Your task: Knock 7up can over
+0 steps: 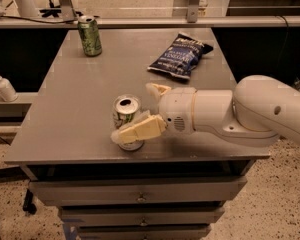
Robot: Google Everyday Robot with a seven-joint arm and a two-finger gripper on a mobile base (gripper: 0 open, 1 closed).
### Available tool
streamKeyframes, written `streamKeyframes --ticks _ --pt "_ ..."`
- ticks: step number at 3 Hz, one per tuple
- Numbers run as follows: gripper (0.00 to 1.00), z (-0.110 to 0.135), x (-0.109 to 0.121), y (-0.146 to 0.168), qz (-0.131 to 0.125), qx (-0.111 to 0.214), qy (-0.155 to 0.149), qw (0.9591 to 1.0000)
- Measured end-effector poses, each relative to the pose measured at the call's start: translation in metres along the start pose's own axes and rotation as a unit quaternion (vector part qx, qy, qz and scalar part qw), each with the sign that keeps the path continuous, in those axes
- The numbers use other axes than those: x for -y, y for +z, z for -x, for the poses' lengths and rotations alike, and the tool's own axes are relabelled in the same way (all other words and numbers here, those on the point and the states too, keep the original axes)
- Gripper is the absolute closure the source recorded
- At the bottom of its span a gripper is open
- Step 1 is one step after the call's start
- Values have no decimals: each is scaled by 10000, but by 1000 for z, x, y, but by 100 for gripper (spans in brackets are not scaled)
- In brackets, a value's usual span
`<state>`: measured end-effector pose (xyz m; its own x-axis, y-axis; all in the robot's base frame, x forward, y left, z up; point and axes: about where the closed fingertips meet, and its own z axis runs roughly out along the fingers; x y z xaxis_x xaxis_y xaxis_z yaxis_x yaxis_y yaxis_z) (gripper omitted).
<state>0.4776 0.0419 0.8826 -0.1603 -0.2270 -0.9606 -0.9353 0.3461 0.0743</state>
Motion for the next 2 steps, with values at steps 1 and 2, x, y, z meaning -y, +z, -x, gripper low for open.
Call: streamKeyframes --ticks 1,2 --pt "0 9 27 6 -170 88 -128 9997" --pt "0 25 64 8 -437 109 -268 9986"
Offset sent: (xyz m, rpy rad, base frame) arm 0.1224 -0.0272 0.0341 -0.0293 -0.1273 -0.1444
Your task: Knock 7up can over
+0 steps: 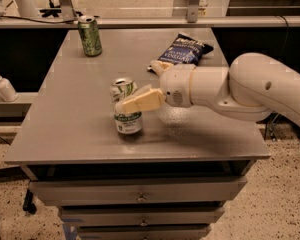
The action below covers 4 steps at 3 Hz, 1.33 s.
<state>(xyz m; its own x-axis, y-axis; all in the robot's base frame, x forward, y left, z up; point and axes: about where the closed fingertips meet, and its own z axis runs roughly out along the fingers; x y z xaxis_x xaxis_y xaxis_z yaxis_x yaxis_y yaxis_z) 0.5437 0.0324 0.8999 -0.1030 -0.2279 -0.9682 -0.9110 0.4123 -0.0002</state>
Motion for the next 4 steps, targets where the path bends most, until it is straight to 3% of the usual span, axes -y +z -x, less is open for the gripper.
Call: streamKeyframes --ticks 1,4 --pt "0 30 62 5 -454 58 -179 9988" --pt "0 15 61 3 -403 -47 -146 9991"
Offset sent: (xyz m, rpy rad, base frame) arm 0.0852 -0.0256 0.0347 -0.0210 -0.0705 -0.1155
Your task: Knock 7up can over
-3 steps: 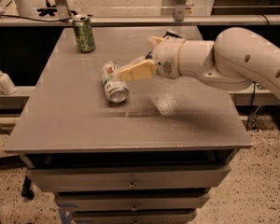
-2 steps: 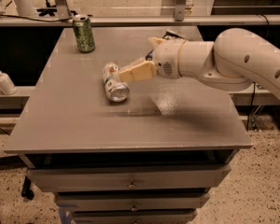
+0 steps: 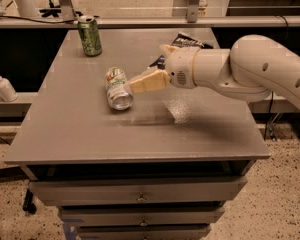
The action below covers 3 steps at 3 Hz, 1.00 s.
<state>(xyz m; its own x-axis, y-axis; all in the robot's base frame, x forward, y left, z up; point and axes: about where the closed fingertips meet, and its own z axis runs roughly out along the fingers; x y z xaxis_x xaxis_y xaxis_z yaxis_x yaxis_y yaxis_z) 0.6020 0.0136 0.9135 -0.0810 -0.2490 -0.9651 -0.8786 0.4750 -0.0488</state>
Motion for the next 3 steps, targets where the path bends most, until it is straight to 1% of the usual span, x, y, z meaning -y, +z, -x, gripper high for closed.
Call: streamKeyframes --ticks 2,3 --pt "0 -18 -14 -12 170 -107 -64 9998" --pt "0 -25 -14 -30 206 -178 -206 9994"
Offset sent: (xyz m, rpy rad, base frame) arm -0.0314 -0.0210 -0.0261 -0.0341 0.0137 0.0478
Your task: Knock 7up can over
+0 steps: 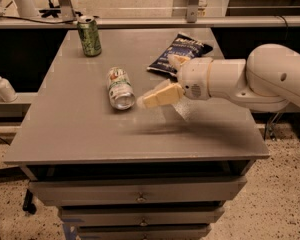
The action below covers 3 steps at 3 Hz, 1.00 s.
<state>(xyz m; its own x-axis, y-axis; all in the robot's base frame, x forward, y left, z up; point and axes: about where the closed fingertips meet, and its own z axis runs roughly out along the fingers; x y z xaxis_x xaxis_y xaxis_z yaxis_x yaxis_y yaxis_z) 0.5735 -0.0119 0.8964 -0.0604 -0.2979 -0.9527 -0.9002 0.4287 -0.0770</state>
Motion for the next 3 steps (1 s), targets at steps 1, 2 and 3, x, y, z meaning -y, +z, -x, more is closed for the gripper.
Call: streamKeyframes --ticks 1,2,3 --pt "0 -5 6 -27 -25 -117 -189 9997" --pt "0 -6 13 -55 -19 -250 -359 9990" --pt "0 -6 11 -55 13 -253 -363 9990"
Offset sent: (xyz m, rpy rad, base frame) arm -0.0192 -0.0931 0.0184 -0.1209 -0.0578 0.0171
